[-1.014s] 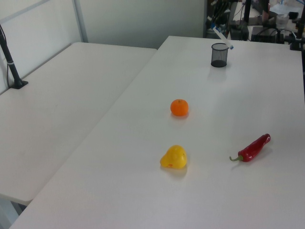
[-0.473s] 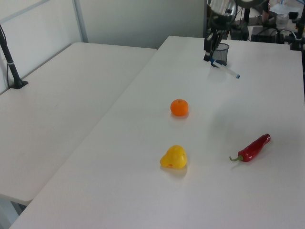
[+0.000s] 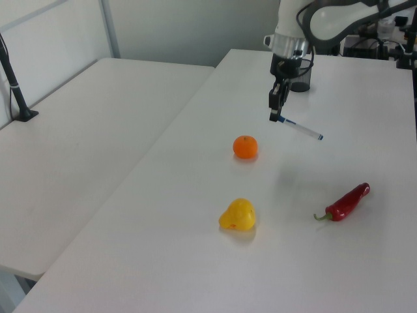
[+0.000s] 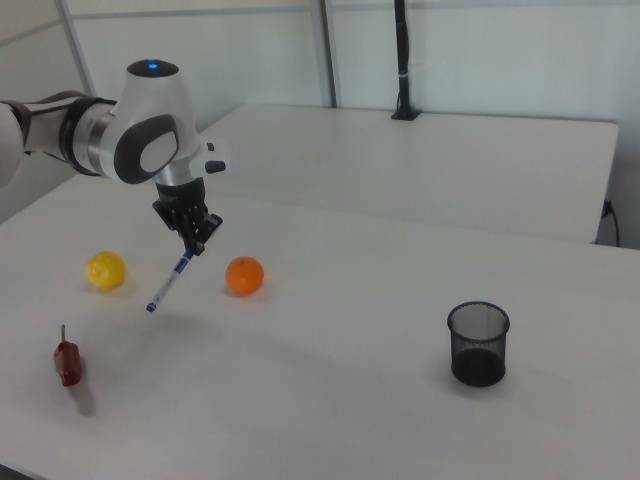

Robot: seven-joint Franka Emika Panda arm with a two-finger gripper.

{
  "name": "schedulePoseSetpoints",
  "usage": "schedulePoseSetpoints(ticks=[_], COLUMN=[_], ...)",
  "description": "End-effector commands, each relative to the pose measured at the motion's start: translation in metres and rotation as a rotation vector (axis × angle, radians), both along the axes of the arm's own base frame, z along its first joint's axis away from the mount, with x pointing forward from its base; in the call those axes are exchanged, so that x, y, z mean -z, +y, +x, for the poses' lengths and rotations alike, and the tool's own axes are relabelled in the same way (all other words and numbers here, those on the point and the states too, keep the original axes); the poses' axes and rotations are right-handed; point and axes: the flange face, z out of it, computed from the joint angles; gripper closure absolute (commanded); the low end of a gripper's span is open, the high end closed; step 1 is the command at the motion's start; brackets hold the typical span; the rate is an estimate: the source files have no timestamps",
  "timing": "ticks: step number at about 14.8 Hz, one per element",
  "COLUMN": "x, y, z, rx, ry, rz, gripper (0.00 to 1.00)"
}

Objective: Take marker pen
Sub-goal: 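Carry the marker across the table toward the orange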

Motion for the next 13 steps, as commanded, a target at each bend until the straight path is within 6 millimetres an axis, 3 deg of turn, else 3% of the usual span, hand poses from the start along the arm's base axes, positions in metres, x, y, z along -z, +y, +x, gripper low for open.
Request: schedulePoseSetpoints(ticks=[1,9,13], x=[0.029,0.089,0.106], y=[0.028,0.051,0.056], z=[0.010,0.029,0.033], rx=[-0.039,-0.058,-0.072], ry=[-0.043,-0.125,-0.143], rz=[0.003,-0.010,-0.022], gripper=[0.97,0.97,0.97])
